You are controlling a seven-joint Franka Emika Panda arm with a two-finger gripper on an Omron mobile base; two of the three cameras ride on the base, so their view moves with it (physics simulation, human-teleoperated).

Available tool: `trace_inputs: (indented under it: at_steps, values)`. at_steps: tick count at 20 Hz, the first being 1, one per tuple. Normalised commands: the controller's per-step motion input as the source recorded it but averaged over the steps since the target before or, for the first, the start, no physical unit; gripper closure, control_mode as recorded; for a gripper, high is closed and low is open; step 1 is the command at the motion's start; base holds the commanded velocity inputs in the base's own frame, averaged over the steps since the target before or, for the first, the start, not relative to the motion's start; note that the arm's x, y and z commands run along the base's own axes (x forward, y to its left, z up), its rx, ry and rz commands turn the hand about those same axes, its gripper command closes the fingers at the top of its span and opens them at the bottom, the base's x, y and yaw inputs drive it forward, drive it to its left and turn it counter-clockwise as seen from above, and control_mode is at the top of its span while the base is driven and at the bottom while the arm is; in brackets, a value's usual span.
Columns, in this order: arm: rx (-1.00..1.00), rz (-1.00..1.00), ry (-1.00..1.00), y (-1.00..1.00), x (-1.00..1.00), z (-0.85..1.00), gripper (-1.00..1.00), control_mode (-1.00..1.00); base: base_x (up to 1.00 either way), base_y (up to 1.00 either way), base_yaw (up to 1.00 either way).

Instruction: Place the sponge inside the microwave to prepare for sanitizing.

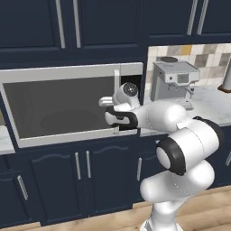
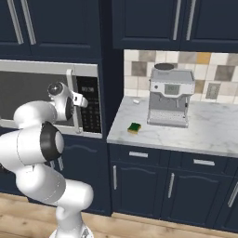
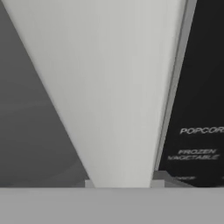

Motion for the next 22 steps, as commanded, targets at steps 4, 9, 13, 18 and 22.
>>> trace_inputs:
  at_steps: [4,9,13,18,22]
  values:
    - [0.0,0.09,0.0,0.37,0.03,-0.3,1.0,-1.0,0.0,0.0,0.0]
    - [-0.04,0.07,0.0,0.52,-0.29,-0.26,1.0,-1.0,0.0,0.0,0.0]
    - [-0.07,0.05,0.0,0.54,-0.36,-0.17,1.0,-1.0,0.0,0.0,0.0]
    - [-0.07,0.02,0.0,0.52,-0.38,-0.09,1.0,-1.0,0.0,0.0,0.0]
    - [-0.06,0.0,0.01,0.5,-0.39,-0.05,1.0,-1.0,0.0,0.0,0.0]
